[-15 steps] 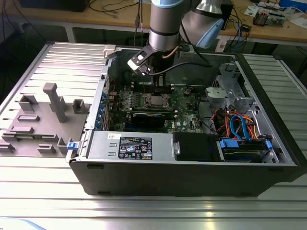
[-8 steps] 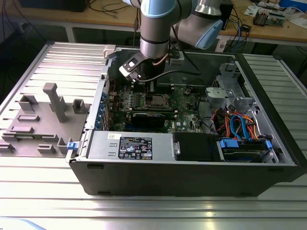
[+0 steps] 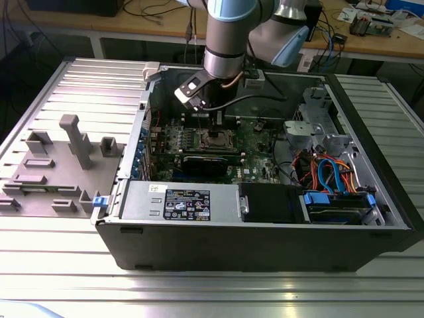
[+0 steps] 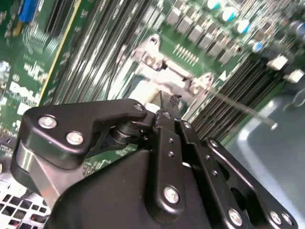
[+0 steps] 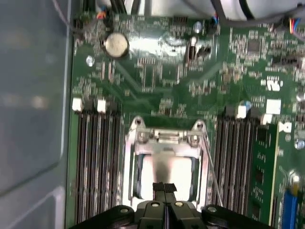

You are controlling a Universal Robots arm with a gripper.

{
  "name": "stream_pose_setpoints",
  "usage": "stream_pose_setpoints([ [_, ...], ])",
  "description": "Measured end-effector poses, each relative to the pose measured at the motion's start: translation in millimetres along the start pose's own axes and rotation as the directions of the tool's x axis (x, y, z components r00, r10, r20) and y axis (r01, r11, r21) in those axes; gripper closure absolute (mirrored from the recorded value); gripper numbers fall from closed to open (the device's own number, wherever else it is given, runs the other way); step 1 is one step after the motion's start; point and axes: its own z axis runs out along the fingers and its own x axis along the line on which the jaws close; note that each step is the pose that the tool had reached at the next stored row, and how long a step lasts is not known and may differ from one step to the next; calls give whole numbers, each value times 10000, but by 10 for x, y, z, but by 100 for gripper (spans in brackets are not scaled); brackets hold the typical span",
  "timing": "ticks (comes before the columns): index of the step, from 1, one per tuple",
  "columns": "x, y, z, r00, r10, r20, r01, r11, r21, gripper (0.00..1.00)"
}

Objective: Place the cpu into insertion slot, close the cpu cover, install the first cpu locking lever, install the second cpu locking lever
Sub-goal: 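Close the cpu cover, then install the first cpu locking lever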

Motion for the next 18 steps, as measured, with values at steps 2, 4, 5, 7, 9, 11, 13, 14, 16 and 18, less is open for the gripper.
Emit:
stream_pose_setpoints([
  [2,-4,59,-2,10000,0,0,0,10000,6,89],
  [4,-4,76,-1,10000,-48,2,48,10000,6,89],
  [5,-4,76,-1,10000,-49,2,49,10000,6,89],
  [7,-4,76,-1,10000,-52,1,52,10000,6,89],
  [9,-4,76,-1,10000,-53,2,53,10000,6,89],
  [11,-4,76,-1,10000,-53,2,53,10000,6,89],
  [13,-4,77,-1,10000,-53,2,53,10000,6,89],
  [14,-4,76,-1,10000,-53,2,53,10000,6,89],
  [16,-4,76,-8,10000,-53,2,53,10000,6,89],
  [18,-4,76,-24,10000,-54,1,54,10000,5,89],
])
